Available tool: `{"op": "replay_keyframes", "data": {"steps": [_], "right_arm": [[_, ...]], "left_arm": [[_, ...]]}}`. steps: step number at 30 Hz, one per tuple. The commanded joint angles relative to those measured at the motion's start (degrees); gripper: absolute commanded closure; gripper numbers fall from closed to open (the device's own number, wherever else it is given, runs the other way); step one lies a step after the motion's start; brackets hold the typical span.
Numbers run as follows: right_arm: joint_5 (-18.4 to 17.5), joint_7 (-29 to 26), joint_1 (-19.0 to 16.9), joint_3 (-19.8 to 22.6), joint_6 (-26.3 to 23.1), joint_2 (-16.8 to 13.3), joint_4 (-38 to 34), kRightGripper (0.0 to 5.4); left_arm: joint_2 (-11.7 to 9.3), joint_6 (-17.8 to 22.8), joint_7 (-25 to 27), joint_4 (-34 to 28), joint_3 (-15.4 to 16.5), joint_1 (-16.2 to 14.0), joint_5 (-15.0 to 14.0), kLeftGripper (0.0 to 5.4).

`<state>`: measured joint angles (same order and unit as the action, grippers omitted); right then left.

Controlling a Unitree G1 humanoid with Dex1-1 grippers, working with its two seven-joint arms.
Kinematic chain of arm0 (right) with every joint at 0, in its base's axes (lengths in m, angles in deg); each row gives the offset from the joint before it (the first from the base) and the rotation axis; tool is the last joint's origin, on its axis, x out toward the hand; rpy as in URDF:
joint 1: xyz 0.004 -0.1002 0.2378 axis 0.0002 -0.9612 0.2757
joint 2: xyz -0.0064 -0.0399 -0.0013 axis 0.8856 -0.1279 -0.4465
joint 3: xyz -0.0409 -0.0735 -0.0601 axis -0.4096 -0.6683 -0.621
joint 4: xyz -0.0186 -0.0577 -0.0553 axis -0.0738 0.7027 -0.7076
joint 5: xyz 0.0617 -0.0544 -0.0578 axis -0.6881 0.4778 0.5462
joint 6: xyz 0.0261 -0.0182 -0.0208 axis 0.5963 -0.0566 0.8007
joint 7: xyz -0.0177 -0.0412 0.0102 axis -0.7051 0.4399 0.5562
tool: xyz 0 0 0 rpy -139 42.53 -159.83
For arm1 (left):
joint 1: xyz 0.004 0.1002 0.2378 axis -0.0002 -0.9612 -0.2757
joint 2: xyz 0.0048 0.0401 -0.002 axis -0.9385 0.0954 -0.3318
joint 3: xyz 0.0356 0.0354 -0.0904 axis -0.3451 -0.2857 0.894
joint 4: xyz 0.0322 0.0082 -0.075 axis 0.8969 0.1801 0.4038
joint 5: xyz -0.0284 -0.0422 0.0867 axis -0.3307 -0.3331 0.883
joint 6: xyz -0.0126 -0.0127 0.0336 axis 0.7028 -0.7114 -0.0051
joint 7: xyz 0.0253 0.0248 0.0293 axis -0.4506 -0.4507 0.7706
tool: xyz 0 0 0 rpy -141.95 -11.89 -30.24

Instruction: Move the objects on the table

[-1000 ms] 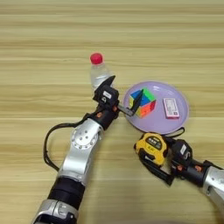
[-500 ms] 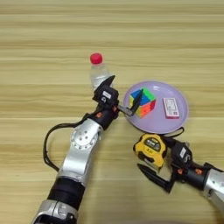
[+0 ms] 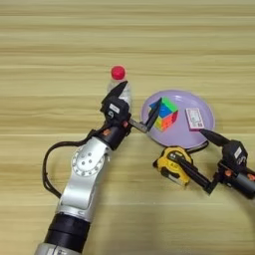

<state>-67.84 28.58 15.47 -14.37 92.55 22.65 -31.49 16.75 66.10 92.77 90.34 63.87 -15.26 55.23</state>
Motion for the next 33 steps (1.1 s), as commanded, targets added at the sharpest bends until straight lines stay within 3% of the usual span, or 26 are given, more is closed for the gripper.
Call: {"op": "replay_keyframes", "data": {"steps": [1, 10, 16, 20, 26, 33], "right_arm": [[-2.0, 1.2, 1.2, 2.3, -1.7, 0.5, -0.8, 0.04], [-3.5, 6.2, 4.4, 7.0, -1.8, 2.7, 1.4, 0.04], [2.4, 16.4, 9.0, 12.0, 2.1, 4.6, 7.9, 0.04], [4.0, 20.1, 10.6, 14.0, 3.2, 5.1, 10.7, 0.04], [6.8, 24.0, 11.9, 14.9, 4.9, 5.5, 13.4, 0.04], [11.4, 30.4, 13.0, 15.7, 7.1, 6.7, 16.3, 0.04]], "left_arm": [[-1.0, 1.9, 1.0, -2.8, -0.6, -1.9, -1.2, 0.00], [-2.1, 2.5, 1.6, -4.9, -0.8, -4.4, -2.2, 0.00], [-3.7, 2.4, 1.9, -5.0, 0.4, -6.6, -3.3, 0.00], [-4.7, 2.0, 1.8, -3.9, 2.4, -7.5, -4.2, 0.00], [-5.9, 1.3, 1.1, -2.5, 5.4, -8.1, -4.8, 0.00], [-6.1, 0.6, -2.6, 0.4, 11.4, -6.7, -5.6, 0.00]]}}
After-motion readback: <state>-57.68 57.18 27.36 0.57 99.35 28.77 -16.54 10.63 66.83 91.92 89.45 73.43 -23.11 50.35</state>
